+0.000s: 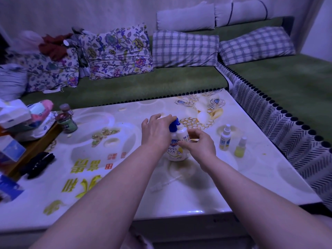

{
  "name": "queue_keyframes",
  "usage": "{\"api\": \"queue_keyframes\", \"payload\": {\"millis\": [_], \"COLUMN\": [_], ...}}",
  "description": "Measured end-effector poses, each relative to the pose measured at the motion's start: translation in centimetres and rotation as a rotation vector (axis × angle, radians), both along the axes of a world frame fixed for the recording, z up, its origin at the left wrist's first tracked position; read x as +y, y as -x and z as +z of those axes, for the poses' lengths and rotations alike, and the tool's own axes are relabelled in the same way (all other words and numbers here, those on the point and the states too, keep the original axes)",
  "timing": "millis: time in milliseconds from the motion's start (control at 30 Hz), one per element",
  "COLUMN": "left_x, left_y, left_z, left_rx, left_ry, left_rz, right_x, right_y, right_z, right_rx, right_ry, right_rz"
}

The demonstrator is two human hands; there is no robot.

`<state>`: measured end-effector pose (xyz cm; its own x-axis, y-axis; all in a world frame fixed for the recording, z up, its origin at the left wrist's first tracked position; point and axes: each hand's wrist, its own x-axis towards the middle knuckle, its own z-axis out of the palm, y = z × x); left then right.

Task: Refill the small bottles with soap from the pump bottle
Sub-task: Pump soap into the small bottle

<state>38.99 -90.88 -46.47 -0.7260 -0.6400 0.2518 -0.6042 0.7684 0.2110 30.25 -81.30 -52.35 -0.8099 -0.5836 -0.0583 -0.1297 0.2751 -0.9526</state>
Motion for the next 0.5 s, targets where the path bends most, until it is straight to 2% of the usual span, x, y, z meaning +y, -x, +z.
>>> {"api": "queue_keyframes", "payload": {"millis": [500], "left_x": [0.3], "left_y": [-0.1], "left_z": [1.2], "left_rx": [0.061], "left_ry": [-0.033], "left_rz": [-0.005], "right_x": [0.1], "right_y": [0.3], "right_z": [0.5], "right_rx": [-0.022], "right_ry": [0.031], "right_rz": [0.006]}}
